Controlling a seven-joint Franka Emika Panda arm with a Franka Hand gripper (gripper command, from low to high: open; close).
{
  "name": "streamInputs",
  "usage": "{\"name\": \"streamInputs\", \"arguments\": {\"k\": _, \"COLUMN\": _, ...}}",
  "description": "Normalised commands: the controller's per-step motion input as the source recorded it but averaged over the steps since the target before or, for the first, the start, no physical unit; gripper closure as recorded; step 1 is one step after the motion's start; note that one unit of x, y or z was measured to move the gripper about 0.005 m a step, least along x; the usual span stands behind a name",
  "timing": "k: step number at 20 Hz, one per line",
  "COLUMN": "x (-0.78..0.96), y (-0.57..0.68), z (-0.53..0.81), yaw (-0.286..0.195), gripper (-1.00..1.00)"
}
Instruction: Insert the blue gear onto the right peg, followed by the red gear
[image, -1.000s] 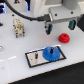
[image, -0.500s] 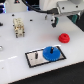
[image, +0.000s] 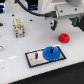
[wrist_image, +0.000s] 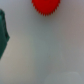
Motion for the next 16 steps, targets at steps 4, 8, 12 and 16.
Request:
{"name": "streamInputs", "arguments": {"k": 4, "x": 0.33, "y": -0.08, "z": -0.10, "yaw": 0.000, "gripper": -1.00}}
{"name": "streamInputs", "arguments": {"k": 8, "x": -0.26, "y": 0.10, "z": -0.24, "yaw": 0.000, "gripper": -1.00}}
{"name": "streamInputs", "arguments": {"k": 12, "x": -0.13, "y": 0.12, "z": -0.36, "yaw": 0.000, "gripper": -1.00}}
{"name": "streamInputs", "arguments": {"k": 16, "x": -0.08, "y": 0.02, "z": -0.38, "yaw": 0.000, "gripper": -1.00}}
